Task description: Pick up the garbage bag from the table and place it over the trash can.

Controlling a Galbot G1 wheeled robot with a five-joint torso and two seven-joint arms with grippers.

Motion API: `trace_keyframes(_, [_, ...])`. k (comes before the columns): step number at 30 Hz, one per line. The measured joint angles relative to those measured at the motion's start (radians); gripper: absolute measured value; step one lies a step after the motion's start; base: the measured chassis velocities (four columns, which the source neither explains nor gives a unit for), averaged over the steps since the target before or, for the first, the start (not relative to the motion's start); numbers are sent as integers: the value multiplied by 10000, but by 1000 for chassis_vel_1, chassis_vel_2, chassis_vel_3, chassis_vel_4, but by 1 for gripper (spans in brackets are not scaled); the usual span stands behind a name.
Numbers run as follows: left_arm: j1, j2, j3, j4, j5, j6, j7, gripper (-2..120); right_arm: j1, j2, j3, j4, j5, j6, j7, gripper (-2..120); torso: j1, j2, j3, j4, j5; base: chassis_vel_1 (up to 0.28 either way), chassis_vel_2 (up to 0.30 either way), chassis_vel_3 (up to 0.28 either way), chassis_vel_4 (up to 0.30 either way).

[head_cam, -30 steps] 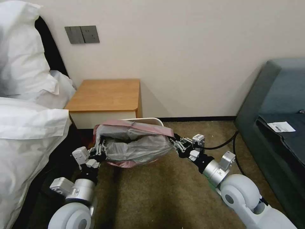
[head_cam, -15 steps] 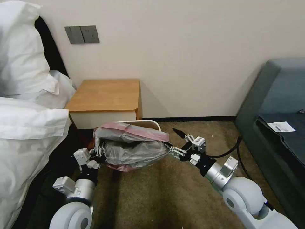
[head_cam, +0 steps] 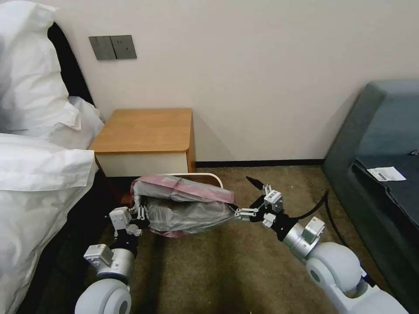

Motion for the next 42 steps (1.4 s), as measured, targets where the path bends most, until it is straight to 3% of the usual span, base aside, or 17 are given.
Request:
trace_keyframes(9, [-29,81,-23,-78,64,-10,-192,10,333,156,0,-586,-305,120,98,100,0,0,0,2,0,0,0,0,0])
trace_keyframes(27, [-399,1,-94,412,570,39,-429,10,-160,-86,450,-163,-540,529,-1337,100,0,0,0,0,0,0,0,0,0])
trace_keyframes(30, [-395,3,-93,430,661,10,-413,10,-151,-63,527,-204,-344,705,-1796,100,0,0,0,0,0,0,0,0,0])
trace_keyframes(33, [-396,5,-89,470,811,-104,-350,10,-150,-61,547,-215,821,753,-2505,100,0,0,0,1,0,0,0,0,0])
trace_keyframes(42, [-327,-10,-37,471,1025,-224,-186,10,-151,-50,321,-44,2163,633,-2793,100,0,0,0,0,0,0,0,0,0])
